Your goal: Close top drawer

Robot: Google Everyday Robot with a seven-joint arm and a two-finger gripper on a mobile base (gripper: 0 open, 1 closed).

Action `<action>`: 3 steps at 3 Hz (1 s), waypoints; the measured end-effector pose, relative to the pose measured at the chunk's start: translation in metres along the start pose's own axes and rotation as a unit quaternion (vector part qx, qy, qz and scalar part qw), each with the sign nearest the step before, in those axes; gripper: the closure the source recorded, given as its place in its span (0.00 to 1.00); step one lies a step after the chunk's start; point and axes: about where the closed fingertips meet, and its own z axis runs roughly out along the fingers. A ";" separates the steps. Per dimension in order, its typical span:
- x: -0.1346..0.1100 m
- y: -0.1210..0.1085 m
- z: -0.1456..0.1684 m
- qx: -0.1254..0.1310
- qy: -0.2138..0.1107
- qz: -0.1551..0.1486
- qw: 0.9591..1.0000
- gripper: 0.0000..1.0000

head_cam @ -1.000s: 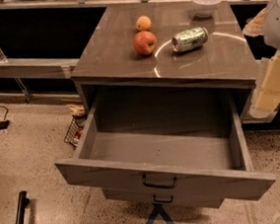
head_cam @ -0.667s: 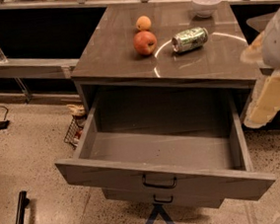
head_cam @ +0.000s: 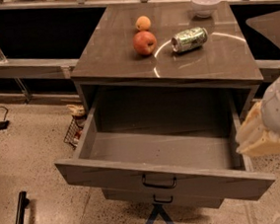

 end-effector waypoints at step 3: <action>0.010 0.055 0.106 -0.020 -0.051 -0.025 0.998 1.00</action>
Offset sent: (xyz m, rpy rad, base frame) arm -0.0499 0.0370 -0.1226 0.1129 0.0062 0.0803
